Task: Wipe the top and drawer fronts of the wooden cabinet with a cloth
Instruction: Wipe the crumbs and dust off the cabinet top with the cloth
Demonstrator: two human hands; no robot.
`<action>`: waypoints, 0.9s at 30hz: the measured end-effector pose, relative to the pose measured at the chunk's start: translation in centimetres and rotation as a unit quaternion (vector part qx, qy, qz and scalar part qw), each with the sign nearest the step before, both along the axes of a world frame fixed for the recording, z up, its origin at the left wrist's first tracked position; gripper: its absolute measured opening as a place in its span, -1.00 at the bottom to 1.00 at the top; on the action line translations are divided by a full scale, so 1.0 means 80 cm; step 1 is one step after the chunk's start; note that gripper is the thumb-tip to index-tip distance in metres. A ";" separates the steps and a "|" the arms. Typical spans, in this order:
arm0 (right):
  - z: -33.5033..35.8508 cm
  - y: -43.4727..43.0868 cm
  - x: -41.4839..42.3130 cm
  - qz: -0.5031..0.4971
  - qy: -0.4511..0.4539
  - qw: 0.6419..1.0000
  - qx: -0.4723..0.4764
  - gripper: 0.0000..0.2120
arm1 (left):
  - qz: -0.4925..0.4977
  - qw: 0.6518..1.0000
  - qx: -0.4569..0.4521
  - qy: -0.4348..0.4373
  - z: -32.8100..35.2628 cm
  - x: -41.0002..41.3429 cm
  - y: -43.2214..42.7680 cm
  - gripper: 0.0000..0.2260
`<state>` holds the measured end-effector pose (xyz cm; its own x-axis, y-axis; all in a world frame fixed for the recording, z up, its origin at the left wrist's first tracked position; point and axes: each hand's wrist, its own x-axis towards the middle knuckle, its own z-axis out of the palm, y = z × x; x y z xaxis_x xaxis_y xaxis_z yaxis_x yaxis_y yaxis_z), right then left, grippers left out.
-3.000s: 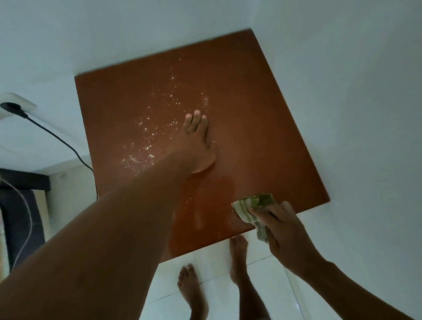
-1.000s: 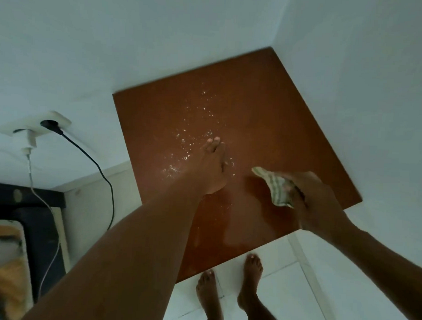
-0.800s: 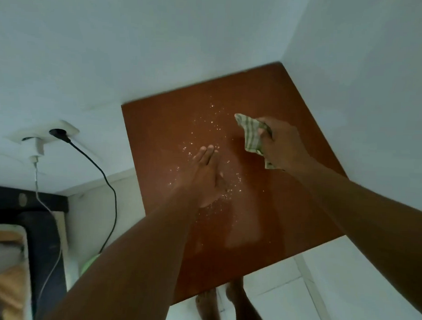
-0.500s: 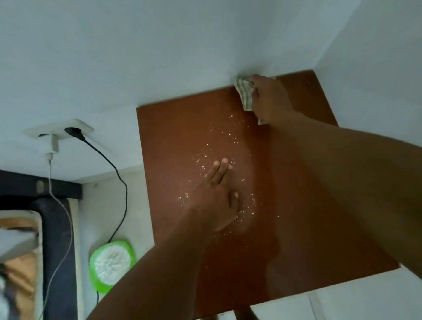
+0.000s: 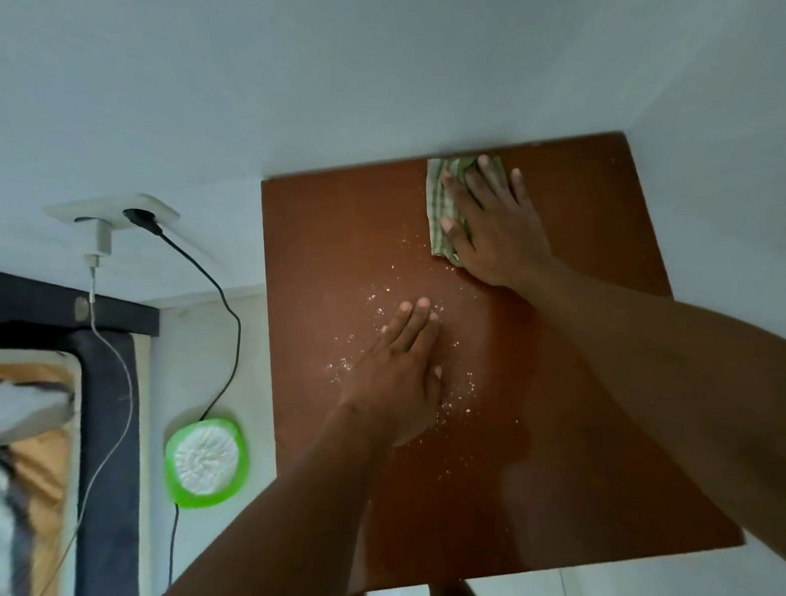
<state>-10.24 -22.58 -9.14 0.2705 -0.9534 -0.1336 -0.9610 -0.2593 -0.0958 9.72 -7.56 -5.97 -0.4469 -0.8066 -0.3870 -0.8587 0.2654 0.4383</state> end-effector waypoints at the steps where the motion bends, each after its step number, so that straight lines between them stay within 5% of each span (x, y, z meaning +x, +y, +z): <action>1: 0.001 0.010 -0.001 0.002 0.001 1.000 -0.001 -0.40 | -0.005 1.000 0.002 -0.001 0.000 0.001 -0.001 -0.40; 27: 0.003 0.398 0.032 -0.169 -0.022 0.985 0.011 -0.45 | -0.069 0.997 0.002 -0.037 0.010 0.015 -0.002 -0.33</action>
